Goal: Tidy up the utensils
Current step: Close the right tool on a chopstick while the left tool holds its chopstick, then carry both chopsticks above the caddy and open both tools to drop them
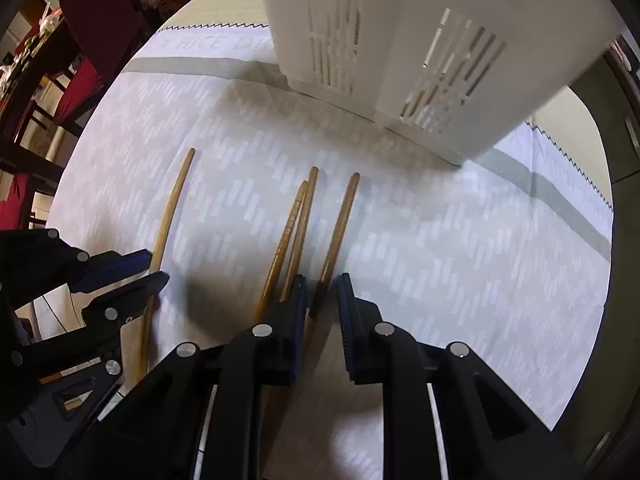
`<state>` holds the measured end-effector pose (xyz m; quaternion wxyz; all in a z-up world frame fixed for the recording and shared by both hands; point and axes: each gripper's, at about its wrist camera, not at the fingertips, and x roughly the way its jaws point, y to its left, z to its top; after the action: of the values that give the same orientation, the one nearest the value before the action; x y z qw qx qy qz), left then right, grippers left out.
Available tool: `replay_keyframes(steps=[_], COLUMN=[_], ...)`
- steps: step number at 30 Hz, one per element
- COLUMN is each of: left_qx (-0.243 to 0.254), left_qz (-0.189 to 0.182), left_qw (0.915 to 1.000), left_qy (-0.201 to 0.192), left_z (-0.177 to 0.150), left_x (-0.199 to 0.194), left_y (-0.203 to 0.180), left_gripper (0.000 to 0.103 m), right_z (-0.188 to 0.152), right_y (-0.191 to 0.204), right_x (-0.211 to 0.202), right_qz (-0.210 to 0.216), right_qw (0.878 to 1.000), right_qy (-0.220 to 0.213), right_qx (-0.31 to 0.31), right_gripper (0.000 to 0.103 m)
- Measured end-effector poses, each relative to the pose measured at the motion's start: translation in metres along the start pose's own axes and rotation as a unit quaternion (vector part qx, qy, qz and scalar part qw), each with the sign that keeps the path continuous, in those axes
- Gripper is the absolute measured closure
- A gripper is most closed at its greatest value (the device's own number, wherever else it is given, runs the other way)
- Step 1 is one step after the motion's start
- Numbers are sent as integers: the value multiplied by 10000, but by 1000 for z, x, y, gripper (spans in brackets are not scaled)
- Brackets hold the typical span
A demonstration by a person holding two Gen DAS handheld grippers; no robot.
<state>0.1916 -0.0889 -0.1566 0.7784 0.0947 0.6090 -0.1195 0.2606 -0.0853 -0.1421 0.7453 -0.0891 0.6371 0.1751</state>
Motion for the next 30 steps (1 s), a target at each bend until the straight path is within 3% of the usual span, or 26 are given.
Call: replay_keyframes(steps=[6,10,17,23,30], left_qx=[-62,-123,-5,-245,-683], left_qz=[-93,-209,-241,140,78], left_qw=[9999,9997,9987,9996,9964], left_qy=[46,-24,-446,30,497], left_z=[10,15,23,34,42], left_x=[0,-6,-45,-26,1], left_y=[-1,3,5,10,8], left_gripper=[91,96,96,96,96], right_z=[-5,-17,-43,-52,-56], right_y=[-6,-20,-41,-56,-56], right_x=[-5,-28,-82,-95,-95], right_qz=[83,445,784,784,849], right_qw=[9999,9978,9892,9879,9870], right_qy=[-95,-465,-1206,-1290,-1317], right_qx=[-2,143,274,366,365], right_gripper=[97,97,97,97,97])
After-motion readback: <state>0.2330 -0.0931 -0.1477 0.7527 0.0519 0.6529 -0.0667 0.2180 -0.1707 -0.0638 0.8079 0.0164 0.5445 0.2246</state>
